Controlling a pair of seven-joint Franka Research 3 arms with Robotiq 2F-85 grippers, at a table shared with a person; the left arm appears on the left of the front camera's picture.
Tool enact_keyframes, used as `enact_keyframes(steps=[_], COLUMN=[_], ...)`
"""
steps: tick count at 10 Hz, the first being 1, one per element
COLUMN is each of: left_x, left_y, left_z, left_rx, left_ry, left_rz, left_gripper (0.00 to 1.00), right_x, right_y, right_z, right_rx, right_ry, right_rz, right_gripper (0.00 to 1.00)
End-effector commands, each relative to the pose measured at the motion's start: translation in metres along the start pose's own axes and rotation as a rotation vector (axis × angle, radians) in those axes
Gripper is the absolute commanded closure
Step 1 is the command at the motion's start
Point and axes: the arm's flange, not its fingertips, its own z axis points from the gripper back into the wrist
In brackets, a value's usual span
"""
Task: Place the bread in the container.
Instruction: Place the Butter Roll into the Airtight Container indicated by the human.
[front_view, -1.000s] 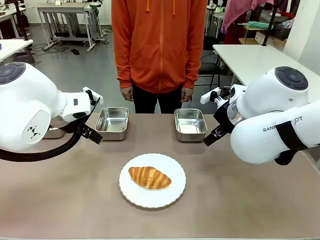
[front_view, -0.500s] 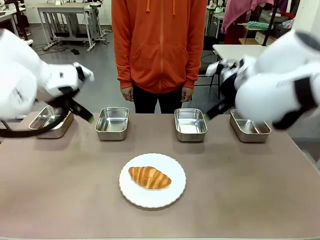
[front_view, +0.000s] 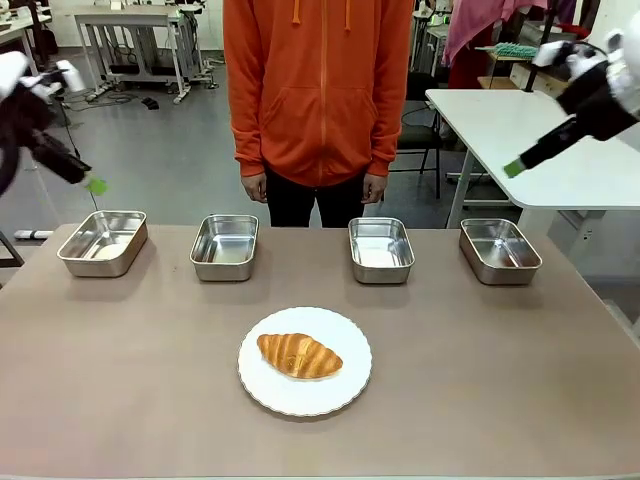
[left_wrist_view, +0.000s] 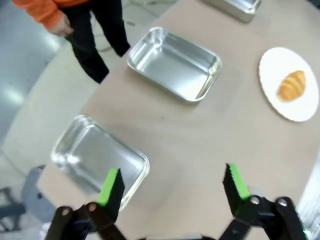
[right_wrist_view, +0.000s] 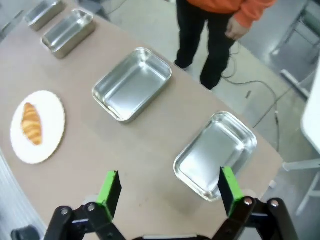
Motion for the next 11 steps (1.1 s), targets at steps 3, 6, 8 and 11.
enact_keyframes(steps=[3, 6, 8, 11], left_x=[-0.061, -0.063, -0.069, -0.088], left_y=[0.045, 0.036, 0.041, 0.073], left_z=[0.008, 0.018, 0.015, 0.05], left_rx=[-0.098, -0.066, -0.082, -0.04], left_ry=[-0.093, -0.077, -0.066, -0.158], left_rz=[-0.091, -0.029, -0.048, 0.054], left_gripper=[0.0, 0.0, 0.0, 0.0], right_x=[-0.038, -0.035, -0.04, -0.053], right_y=[-0.042, -0.031, -0.032, -0.071], right_z=[0.0, 0.01, 0.008, 0.042], right_rx=[0.177, 0.118, 0.127, 0.128], right_ry=[-0.085, -0.065, -0.053, -0.158], right_rz=[0.08, 0.039, 0.054, -0.013], right_gripper=[0.0, 0.0, 0.0, 0.0])
